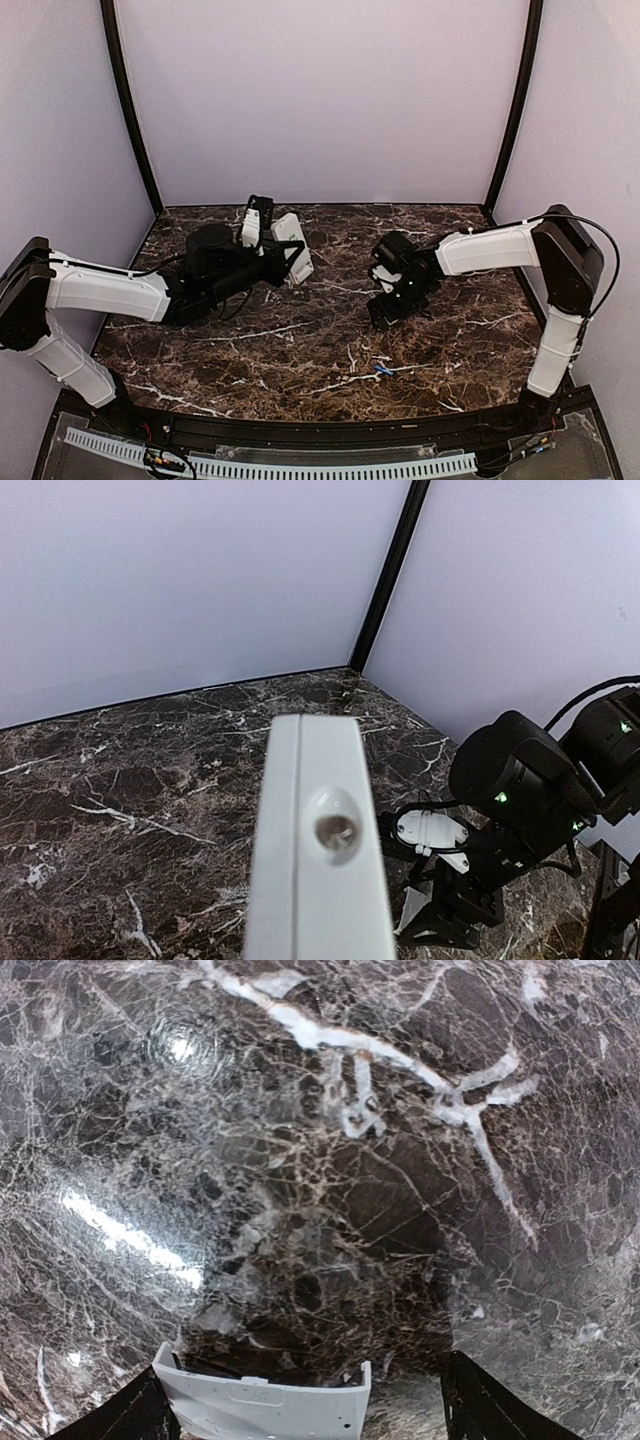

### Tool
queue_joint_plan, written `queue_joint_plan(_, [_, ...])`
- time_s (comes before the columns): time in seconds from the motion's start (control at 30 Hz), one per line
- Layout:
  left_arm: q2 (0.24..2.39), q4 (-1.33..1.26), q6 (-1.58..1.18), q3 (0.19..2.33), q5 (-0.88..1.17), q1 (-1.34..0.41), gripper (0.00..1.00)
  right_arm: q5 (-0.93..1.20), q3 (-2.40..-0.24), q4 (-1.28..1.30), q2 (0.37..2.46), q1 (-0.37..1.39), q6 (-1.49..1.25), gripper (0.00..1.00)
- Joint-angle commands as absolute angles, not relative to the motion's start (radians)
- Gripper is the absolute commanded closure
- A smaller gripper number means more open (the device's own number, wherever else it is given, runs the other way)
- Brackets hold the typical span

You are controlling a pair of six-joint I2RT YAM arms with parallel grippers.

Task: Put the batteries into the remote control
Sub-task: Place the battery cover at the center of the board.

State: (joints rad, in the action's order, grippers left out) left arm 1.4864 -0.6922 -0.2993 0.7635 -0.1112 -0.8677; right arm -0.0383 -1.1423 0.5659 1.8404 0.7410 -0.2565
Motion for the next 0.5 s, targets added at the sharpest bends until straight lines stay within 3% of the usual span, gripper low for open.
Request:
queue_joint_plan(0.0, [1.432, -0.688, -0.298, 0.758, -0.102, -0.865, 1.0, -0.005, -1.14, 0.641, 1.876, 0.732, -0.247, 0.13])
queue_joint_plan(0.27, [1.418, -0.684, -0.304, 0.763, -0.093, -0.865, 1.0, 0.073, -1.172, 0.623, 1.742, 0.73, -0.164, 0.09])
queue_joint_plan(0.47, [1.419, -0.683, -0.311, 0.767, -0.086, -0.864, 1.0, 0.116, -1.192, 0.67, 1.764, 0.702, -0.17, 0.11])
